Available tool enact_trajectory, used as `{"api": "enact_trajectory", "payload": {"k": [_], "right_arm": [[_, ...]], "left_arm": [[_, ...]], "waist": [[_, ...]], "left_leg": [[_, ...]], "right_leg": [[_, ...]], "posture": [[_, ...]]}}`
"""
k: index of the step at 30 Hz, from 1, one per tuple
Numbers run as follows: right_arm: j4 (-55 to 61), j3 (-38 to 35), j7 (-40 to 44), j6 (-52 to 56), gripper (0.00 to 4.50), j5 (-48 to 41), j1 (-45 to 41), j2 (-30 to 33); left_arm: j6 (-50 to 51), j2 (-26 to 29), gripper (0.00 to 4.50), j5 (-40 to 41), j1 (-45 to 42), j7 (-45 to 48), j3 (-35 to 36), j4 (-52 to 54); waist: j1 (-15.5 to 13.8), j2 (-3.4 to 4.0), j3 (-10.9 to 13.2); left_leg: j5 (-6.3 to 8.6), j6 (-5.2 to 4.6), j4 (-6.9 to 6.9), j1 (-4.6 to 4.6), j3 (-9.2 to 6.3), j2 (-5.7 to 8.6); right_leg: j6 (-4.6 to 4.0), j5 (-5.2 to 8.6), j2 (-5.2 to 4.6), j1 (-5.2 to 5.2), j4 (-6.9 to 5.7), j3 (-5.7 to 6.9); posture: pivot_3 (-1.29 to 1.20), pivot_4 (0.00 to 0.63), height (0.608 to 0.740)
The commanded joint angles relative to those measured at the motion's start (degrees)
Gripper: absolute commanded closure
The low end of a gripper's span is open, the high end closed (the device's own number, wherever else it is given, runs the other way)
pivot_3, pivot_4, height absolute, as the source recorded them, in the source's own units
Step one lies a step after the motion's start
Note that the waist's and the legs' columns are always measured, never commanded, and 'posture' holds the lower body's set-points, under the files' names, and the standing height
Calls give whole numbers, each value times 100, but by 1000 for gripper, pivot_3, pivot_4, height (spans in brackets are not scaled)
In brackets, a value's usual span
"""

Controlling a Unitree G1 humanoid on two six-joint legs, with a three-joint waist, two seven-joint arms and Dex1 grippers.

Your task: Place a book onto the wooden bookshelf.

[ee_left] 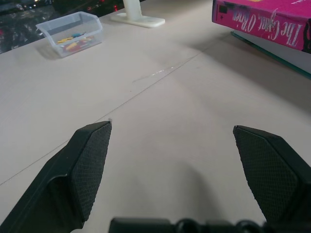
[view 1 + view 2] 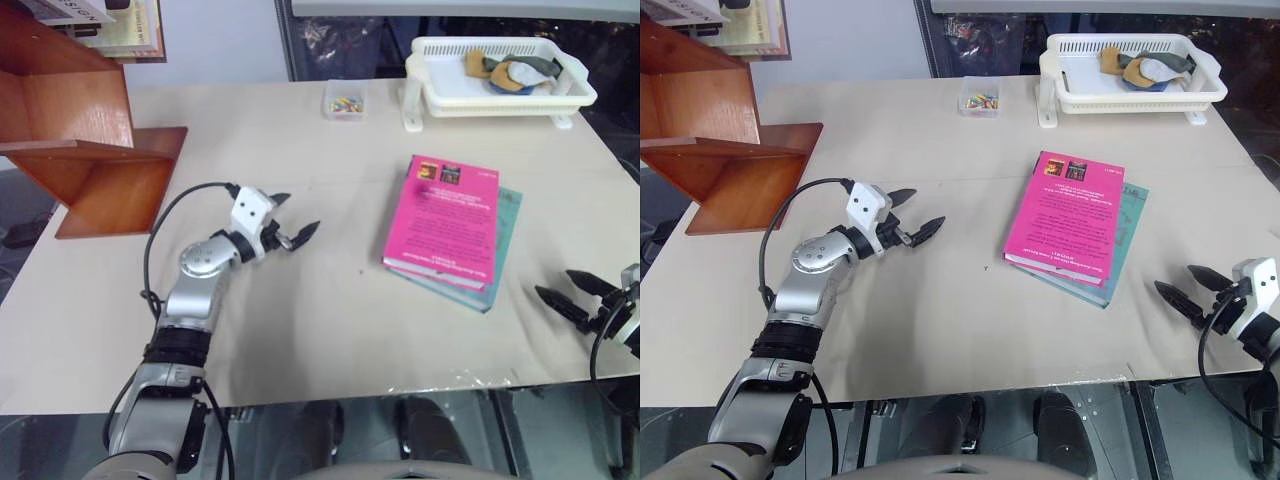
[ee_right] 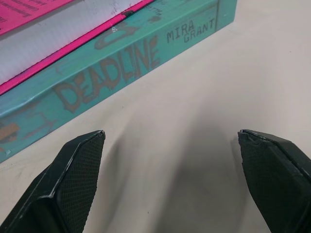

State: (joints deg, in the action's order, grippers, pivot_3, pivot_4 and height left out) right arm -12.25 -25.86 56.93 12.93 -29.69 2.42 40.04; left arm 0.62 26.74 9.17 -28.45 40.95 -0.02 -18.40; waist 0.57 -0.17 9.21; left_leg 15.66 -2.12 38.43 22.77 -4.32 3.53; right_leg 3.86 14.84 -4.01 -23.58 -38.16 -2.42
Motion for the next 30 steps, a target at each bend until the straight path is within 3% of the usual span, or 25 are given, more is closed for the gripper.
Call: {"api": "enact_trajectory", "payload": {"k": [1, 30], "right_arm": [[317, -260, -62, -87, 0, -132, 53, 34], [-13, -170, 128, -82, 0, -63, -316, 367]], "left_arm": [[-145, 47, 58, 102, -105, 93, 149, 7], [-123, -28, 58, 276, 38, 278, 245, 171]], "waist": [[-4, 0, 0], [4, 0, 0]], "left_leg": [[0, 0, 0, 0, 0, 0], [0, 0, 2, 0, 0, 1]], "right_leg": [[0, 0, 0, 0, 0, 0], [0, 0, 0, 0, -2, 0]], "posture": [[0, 150, 740], [0, 150, 740]]}}
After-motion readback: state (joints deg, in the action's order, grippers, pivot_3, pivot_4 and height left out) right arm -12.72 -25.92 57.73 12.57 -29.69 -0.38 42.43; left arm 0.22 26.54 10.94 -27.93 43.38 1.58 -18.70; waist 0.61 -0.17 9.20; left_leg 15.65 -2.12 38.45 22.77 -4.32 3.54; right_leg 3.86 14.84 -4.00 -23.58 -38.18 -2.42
